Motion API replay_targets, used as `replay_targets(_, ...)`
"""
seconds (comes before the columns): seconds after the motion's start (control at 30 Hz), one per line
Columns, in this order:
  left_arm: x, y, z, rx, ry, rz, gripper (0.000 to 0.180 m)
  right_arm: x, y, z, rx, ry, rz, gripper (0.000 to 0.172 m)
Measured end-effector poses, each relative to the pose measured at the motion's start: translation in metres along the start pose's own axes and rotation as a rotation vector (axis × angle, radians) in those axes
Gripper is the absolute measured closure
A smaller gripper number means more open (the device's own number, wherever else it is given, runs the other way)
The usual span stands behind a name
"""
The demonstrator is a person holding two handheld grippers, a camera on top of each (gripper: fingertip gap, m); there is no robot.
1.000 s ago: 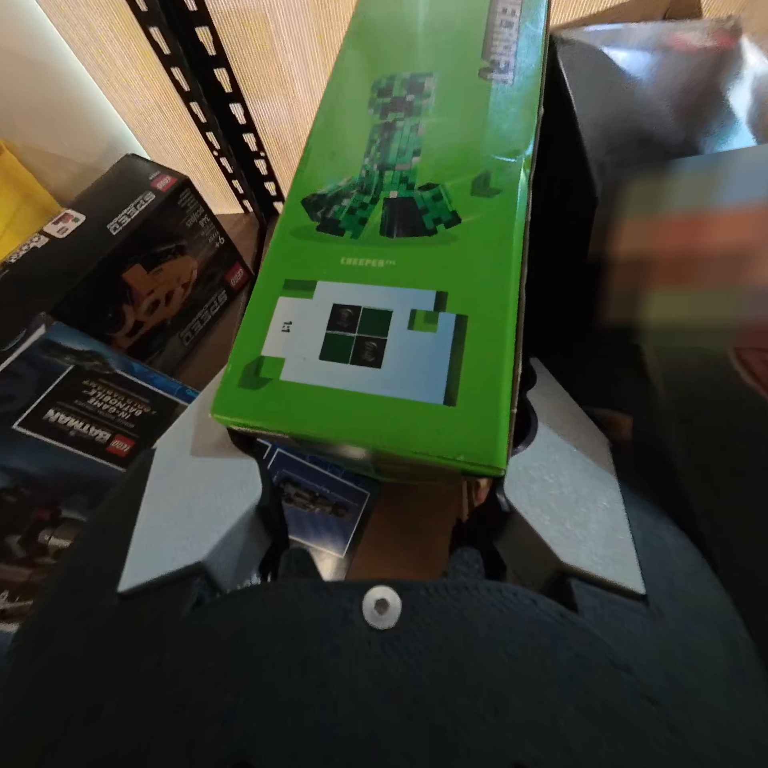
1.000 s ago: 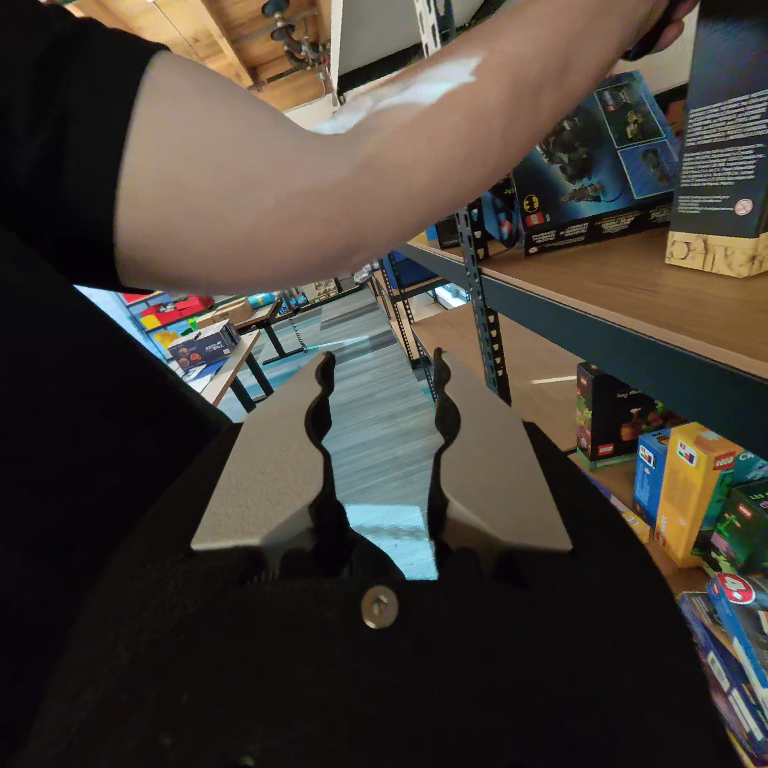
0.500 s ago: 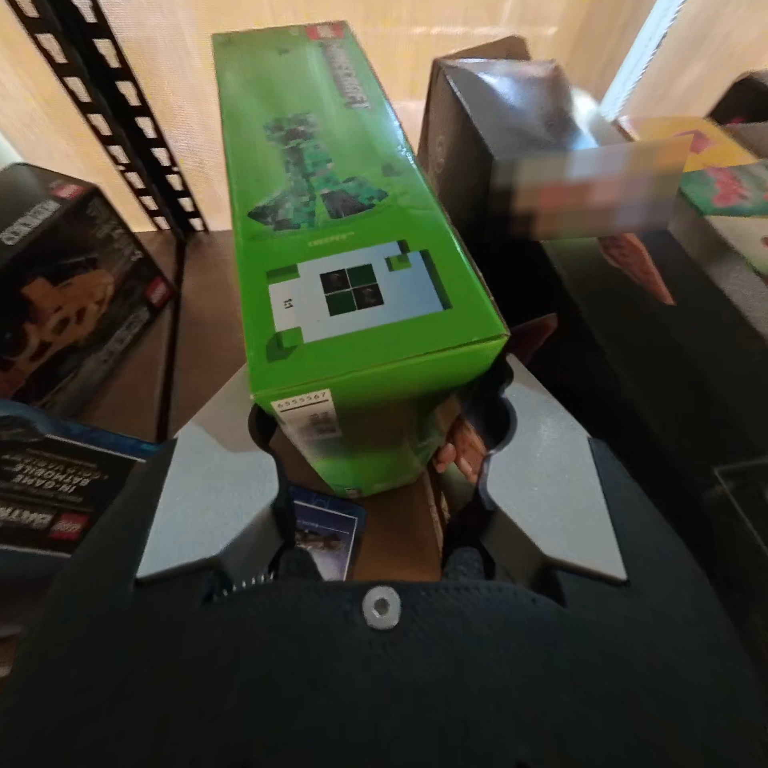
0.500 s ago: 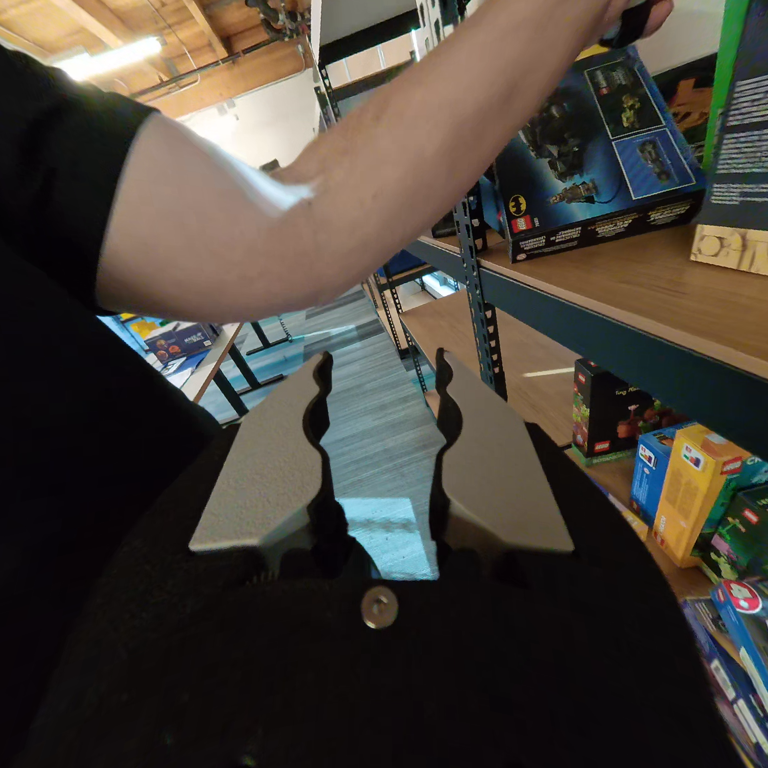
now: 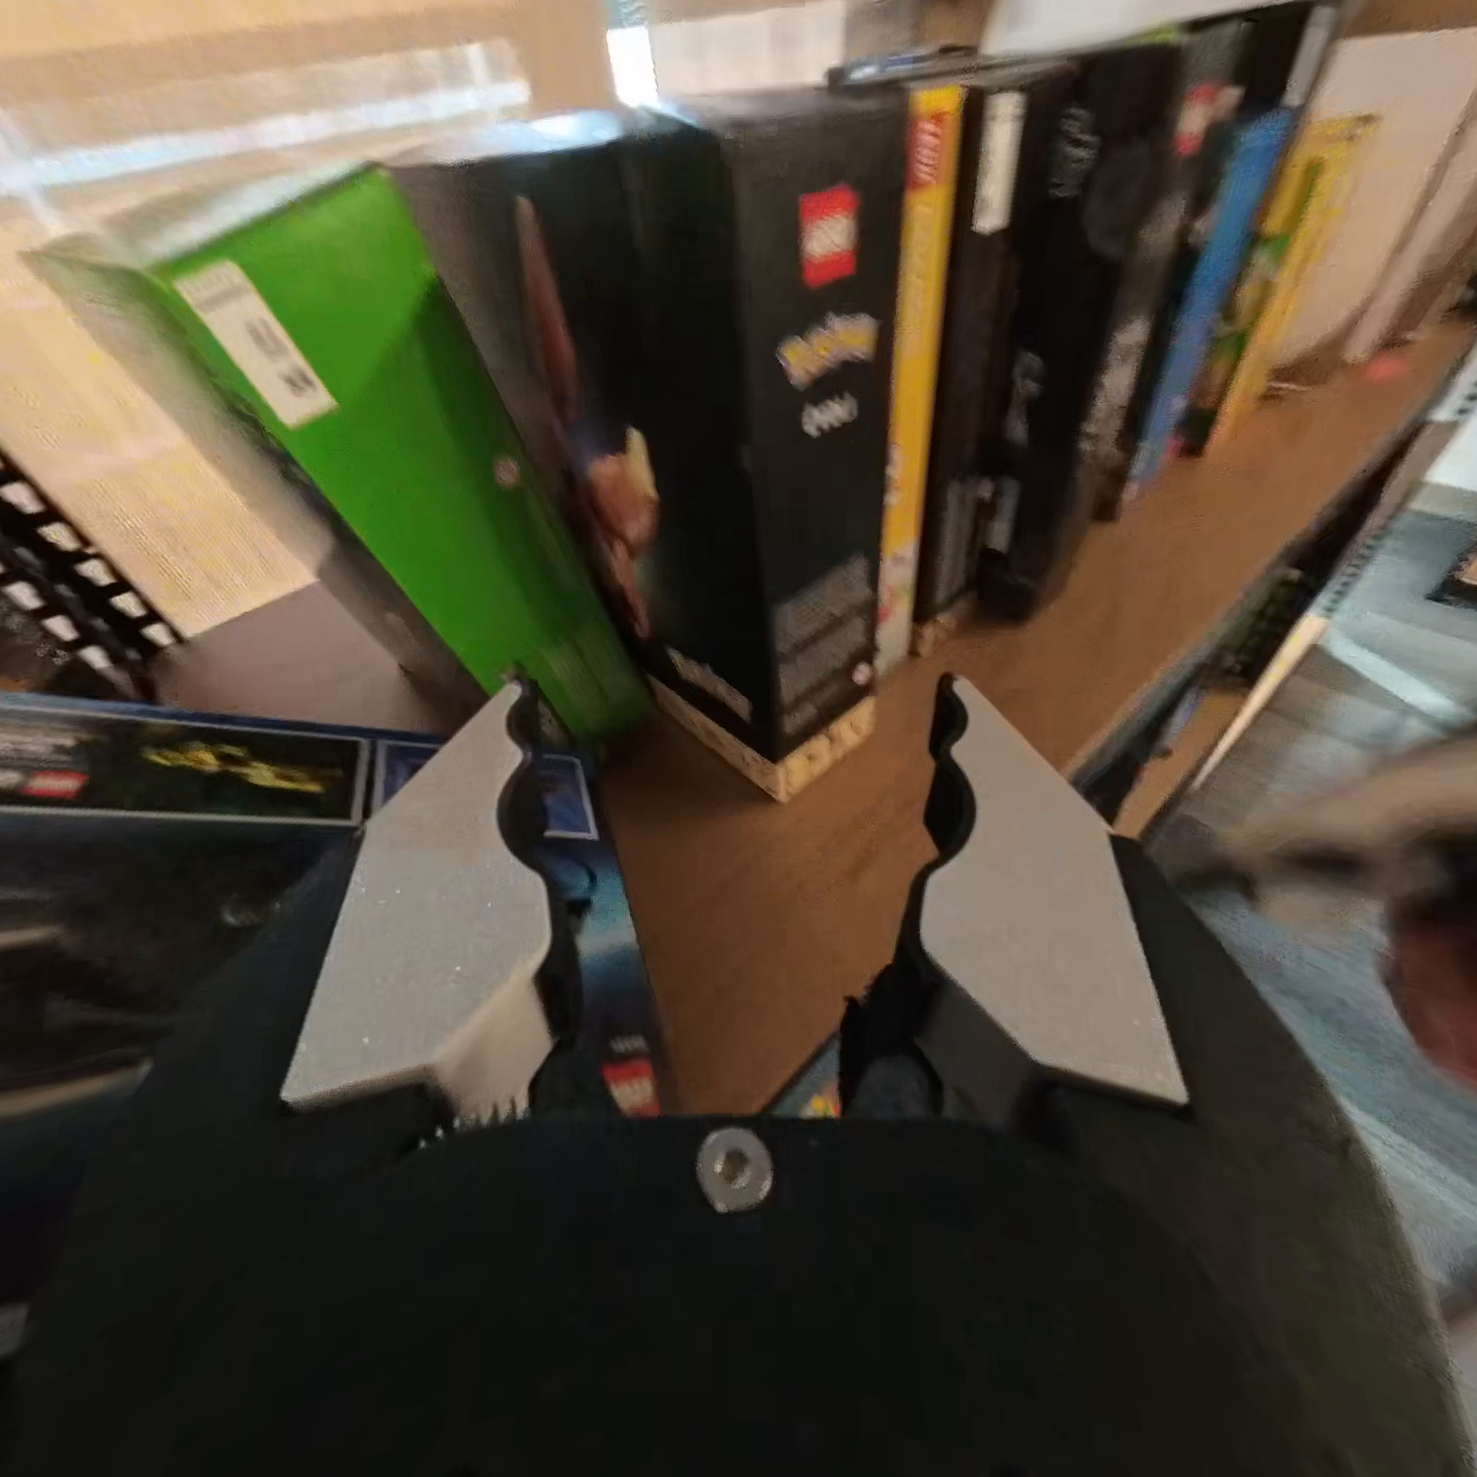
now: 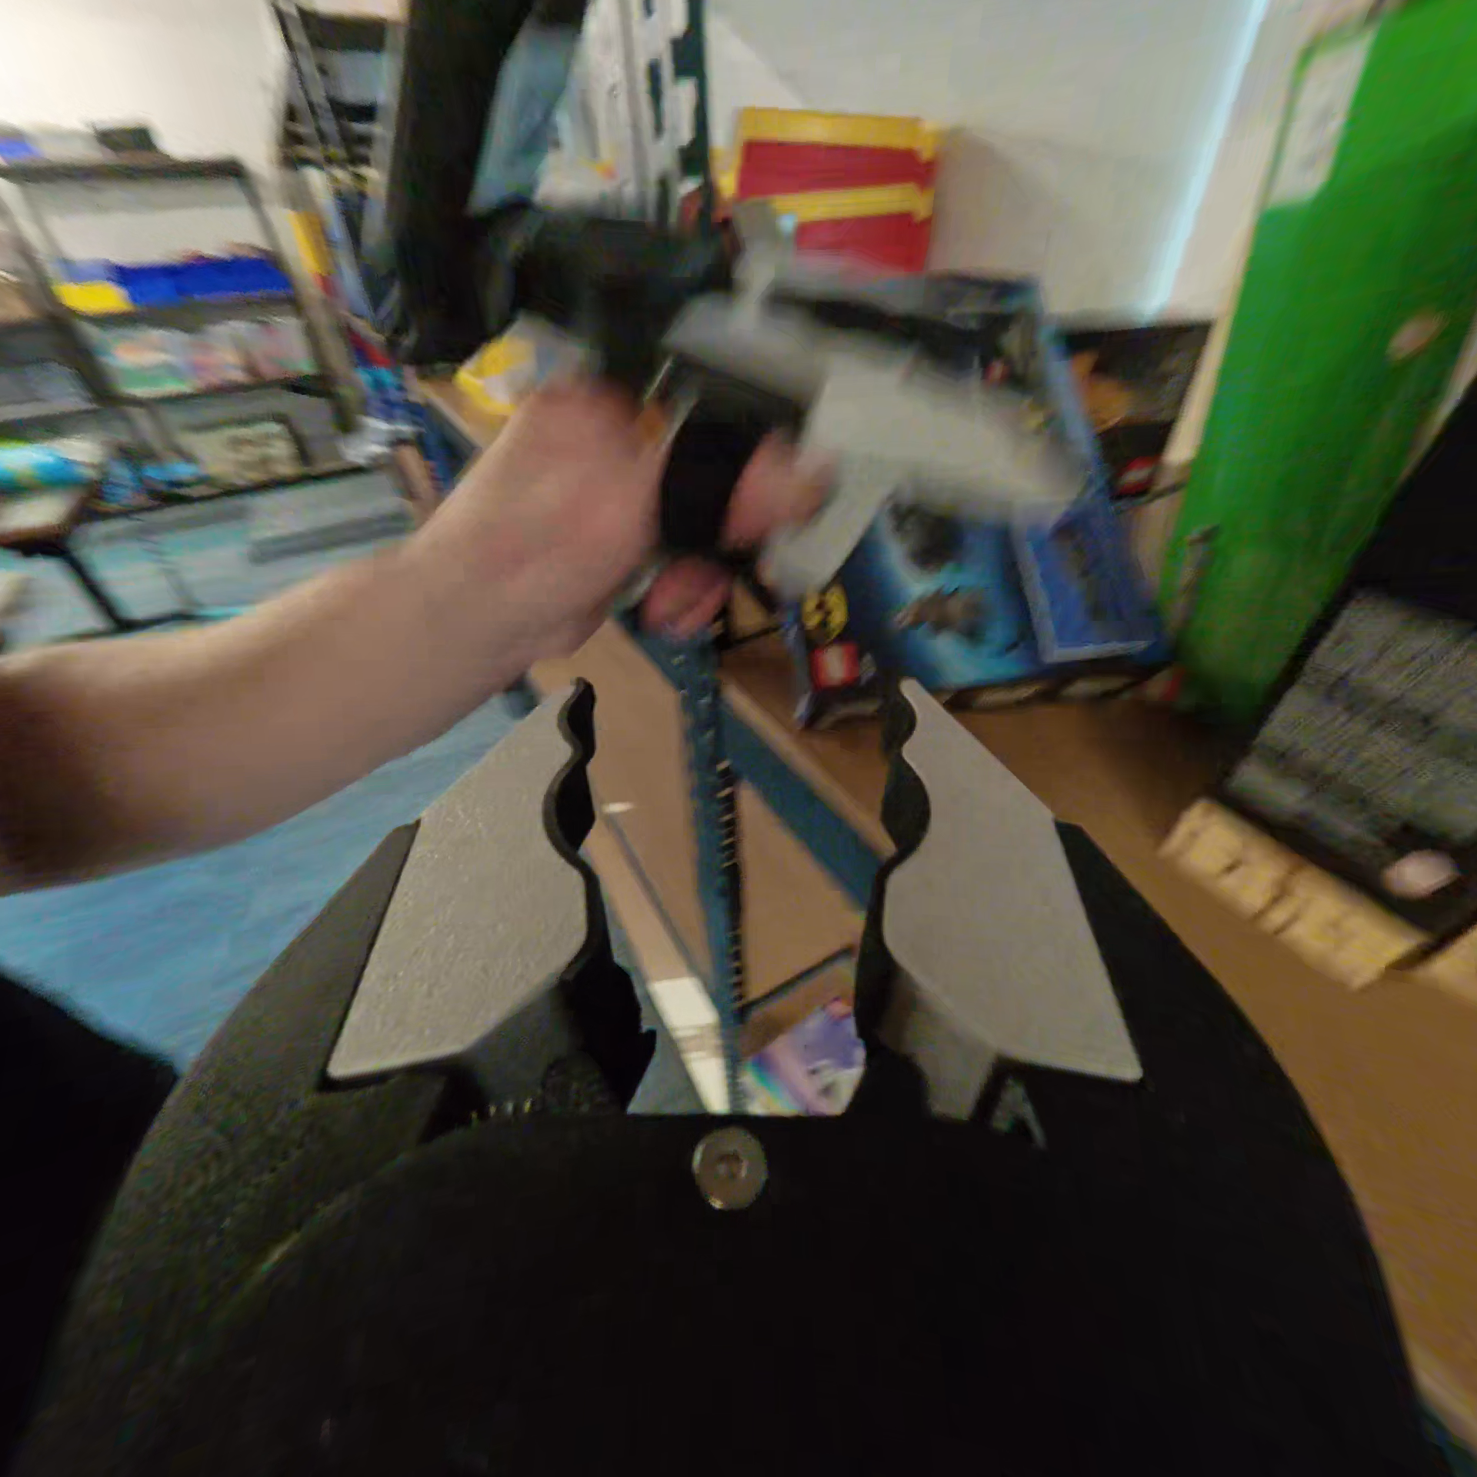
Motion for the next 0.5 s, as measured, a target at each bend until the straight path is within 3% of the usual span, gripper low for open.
replay_targets(0.03,-0.009,-0.009,0.013,-0.012,0.013,0.035,0.087,-0.006,0.008,-0.022,0.000,-0.040,0.067,0.106)
replay_targets(0.07,-0.015,-0.018,0.026,-0.023,0.015,0.048,0.090,-0.012,0.017,-0.043,0.029,-0.081,0.118,0.106)
replay_targets(0.1,-0.009,-0.032,0.035,-0.077,-0.094,-0.018,0.092,-0.019,0.033,-0.054,0.163,-0.149,0.182,0.105)
replay_targets(0.13,-0.008,-0.045,0.048,-0.095,-0.141,0.022,0.094,-0.028,0.047,-0.066,0.227,-0.185,0.282,0.104)
replay_targets(0.17,-0.016,-0.056,0.061,-0.096,-0.106,0.182,0.096,-0.032,0.059,-0.080,0.210,-0.218,0.320,0.104)
replay_targets(0.2,-0.014,-0.067,0.072,-0.113,-0.132,0.209,0.102,-0.028,0.067,-0.089,0.195,-0.262,0.271,0.121)
replay_targets(0.27,-0.007,-0.086,0.091,-0.091,-0.163,0.266,0.096,-0.027,0.080,-0.093,0.206,-0.271,0.256,0.106)
replay_targets(0.37,0.010,-0.121,0.101,-0.150,-0.162,0.275,0.098,-0.019,0.100,-0.068,0.211,-0.274,0.246,0.093)
replay_targets(0.5,0.018,-0.153,0.108,-0.206,-0.053,0.242,0.101,-0.004,0.148,-0.009,0.315,-0.401,0.316,0.071)
Point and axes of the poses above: each gripper's, where its closed fingertips meet, y out along the fingers, z out of its underside, x = y × z across the jaws, the point moved 7 cm from there along -y, back along the fingers, and after that the axes turned 3 degrees about x, right-handed, at the moved point
